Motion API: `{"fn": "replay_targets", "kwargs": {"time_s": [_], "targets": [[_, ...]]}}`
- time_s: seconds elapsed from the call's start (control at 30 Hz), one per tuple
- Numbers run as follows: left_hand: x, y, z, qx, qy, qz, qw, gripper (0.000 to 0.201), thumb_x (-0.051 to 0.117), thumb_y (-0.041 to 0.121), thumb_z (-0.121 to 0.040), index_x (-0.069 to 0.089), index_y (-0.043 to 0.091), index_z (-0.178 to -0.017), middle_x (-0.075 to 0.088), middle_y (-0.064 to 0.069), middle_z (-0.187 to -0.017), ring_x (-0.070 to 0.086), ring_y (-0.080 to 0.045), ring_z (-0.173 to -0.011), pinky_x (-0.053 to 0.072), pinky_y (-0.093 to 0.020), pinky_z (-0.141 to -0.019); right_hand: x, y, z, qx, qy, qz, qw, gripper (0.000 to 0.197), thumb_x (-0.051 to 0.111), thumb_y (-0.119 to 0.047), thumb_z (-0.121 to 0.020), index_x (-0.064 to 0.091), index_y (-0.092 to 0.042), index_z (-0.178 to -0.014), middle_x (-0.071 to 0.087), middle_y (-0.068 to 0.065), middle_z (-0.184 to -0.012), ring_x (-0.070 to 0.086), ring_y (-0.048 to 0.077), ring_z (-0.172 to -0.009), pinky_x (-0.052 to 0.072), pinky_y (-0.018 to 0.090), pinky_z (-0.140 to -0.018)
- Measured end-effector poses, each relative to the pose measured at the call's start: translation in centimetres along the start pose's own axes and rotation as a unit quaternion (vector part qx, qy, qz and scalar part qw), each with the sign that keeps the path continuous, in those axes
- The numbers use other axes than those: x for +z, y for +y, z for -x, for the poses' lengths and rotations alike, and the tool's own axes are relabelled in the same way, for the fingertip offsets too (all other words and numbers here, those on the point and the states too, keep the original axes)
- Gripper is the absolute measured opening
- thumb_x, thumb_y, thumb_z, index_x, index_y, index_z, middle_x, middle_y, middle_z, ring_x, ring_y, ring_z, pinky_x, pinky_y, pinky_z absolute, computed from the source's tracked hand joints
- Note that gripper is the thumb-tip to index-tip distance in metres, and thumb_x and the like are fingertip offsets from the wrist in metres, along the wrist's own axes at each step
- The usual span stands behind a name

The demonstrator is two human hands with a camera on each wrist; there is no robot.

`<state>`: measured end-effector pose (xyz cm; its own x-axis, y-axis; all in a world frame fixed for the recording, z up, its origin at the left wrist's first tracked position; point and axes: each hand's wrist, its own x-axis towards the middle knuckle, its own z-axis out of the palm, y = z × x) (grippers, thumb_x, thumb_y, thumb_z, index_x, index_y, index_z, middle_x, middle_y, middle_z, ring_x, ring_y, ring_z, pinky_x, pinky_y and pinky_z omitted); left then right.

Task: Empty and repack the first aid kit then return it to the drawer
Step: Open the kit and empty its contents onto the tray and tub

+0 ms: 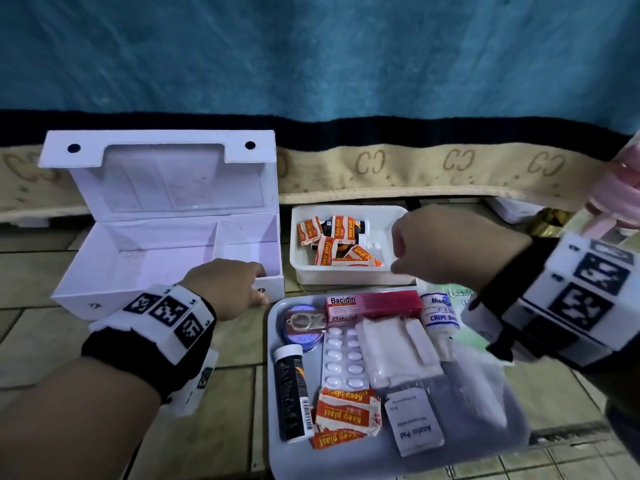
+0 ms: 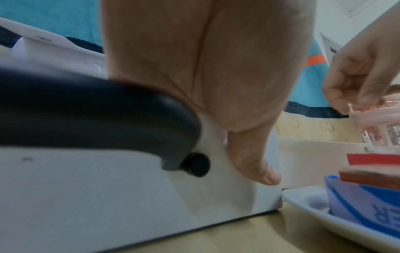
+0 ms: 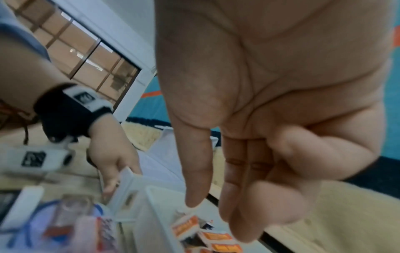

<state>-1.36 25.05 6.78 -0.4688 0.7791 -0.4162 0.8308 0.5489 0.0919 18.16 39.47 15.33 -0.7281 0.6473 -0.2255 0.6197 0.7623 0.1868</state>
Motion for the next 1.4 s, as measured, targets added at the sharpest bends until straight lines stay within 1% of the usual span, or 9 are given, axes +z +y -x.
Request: {"fn": "replay_targets", "kwargs": {"time_s": [0.13,0.27,0.37,0.6,0.87,1.0,1.17,1.27,1.4], "targets": [[0.0,0.0,0.1,0.003,0.003,0.003,1.000,0.047,0.052,0.046,-0.091,0.044,0.031,-0.135,0.058,-0.001,-0.129,0.052,-0.022,-0.118,0.044,-0.036,-0.096,0.0,0.4,-4.0,-0.012,-0.026,0.028,0.999,0.023,0.050,-0.017,-0.091,0.059,-0.016,-0.112,0.063,0.004,-0.108,0.061,0.024,-0.089,0.042,0.025,-0.061],[0.1,0.0,0.1,0.007,0.016,-0.003,1.000,0.044,0.052,0.045,-0.092,0.045,0.031,-0.133,0.059,0.001,-0.127,0.051,-0.022,-0.117,0.044,-0.034,-0.094,0.4,-0.4,-6.6,-0.105,-0.068,0.032,0.992,0.059,0.048,-0.014,-0.093,0.025,-0.034,-0.144,0.059,0.005,-0.117,0.060,0.026,-0.101,0.053,0.039,-0.082],[0.2,-0.1,0.0,0.007,0.017,-0.003,1.000,0.044,0.052,0.045,-0.091,0.046,0.032,-0.133,0.059,0.001,-0.125,0.052,-0.022,-0.117,0.044,-0.034,-0.093,1.4,-1.2,-8.0,-0.133,-0.075,0.044,0.987,0.073,0.045,-0.009,-0.092,0.011,-0.044,-0.146,0.061,0.009,-0.114,0.063,0.029,-0.099,0.053,0.039,-0.079],[0.2,-0.2,-0.1,0.003,0.011,-0.001,1.000,0.045,0.052,0.047,-0.090,0.046,0.031,-0.132,0.059,0.000,-0.125,0.052,-0.022,-0.116,0.045,-0.035,-0.092,2.4,-2.4,-9.2,-0.119,-0.084,0.017,0.989,0.052,0.047,-0.012,-0.093,0.037,-0.034,-0.139,0.044,0.009,-0.127,0.061,0.029,-0.095,0.048,0.034,-0.071],[0.2,-0.2,-0.1,0.004,0.010,-0.002,1.000,0.048,0.052,0.048,-0.090,0.044,0.032,-0.135,0.059,-0.001,-0.126,0.051,-0.023,-0.117,0.045,-0.037,-0.094,2.6,-0.8,-9.7,-0.124,-0.084,0.027,0.988,0.013,0.054,-0.008,-0.087,0.054,-0.019,-0.094,0.050,0.005,-0.114,0.056,0.024,-0.095,0.048,0.032,-0.081],[0.2,-0.1,-0.1,0.001,0.009,-0.002,1.000,0.048,0.052,0.049,-0.090,0.044,0.032,-0.135,0.058,-0.001,-0.127,0.051,-0.023,-0.117,0.045,-0.037,-0.094,2.9,0.4,-9.7,-0.091,-0.087,0.035,0.991,0.019,0.047,-0.004,-0.090,0.059,-0.011,-0.102,0.062,0.007,-0.112,0.051,0.020,-0.086,0.041,0.026,-0.073],[0.2,0.0,0.0,0.001,0.010,-0.004,1.000,0.047,0.052,0.048,-0.091,0.044,0.032,-0.134,0.059,0.000,-0.126,0.051,-0.022,-0.116,0.045,-0.036,-0.094,2.6,1.8,-9.4,-0.020,-0.078,0.062,0.995,0.033,0.051,-0.017,-0.090,0.040,-0.024,-0.060,0.046,-0.002,-0.066,0.049,0.022,-0.074,0.051,0.035,-0.074],[0.2,0.0,0.0,-0.001,0.011,-0.001,1.000,0.045,0.052,0.047,-0.091,0.046,0.032,-0.132,0.060,0.001,-0.124,0.052,-0.022,-0.115,0.045,-0.036,-0.092,1.5,0.7,-8.9,-0.014,-0.023,0.061,0.998,0.023,0.046,-0.006,-0.088,0.047,-0.013,-0.067,0.051,0.001,-0.070,0.051,0.018,-0.061,0.043,0.028,-0.053],[0.1,0.0,0.0,-0.003,0.010,0.000,1.000,0.045,0.052,0.047,-0.091,0.045,0.033,-0.133,0.060,0.001,-0.124,0.052,-0.022,-0.115,0.045,-0.035,-0.092,1.3,-1.6,-9.1,-0.105,-0.002,-0.001,0.995,0.019,0.051,-0.008,-0.087,0.061,-0.014,-0.101,0.061,0.003,-0.102,0.060,0.024,-0.091,0.053,0.034,-0.077]]}}
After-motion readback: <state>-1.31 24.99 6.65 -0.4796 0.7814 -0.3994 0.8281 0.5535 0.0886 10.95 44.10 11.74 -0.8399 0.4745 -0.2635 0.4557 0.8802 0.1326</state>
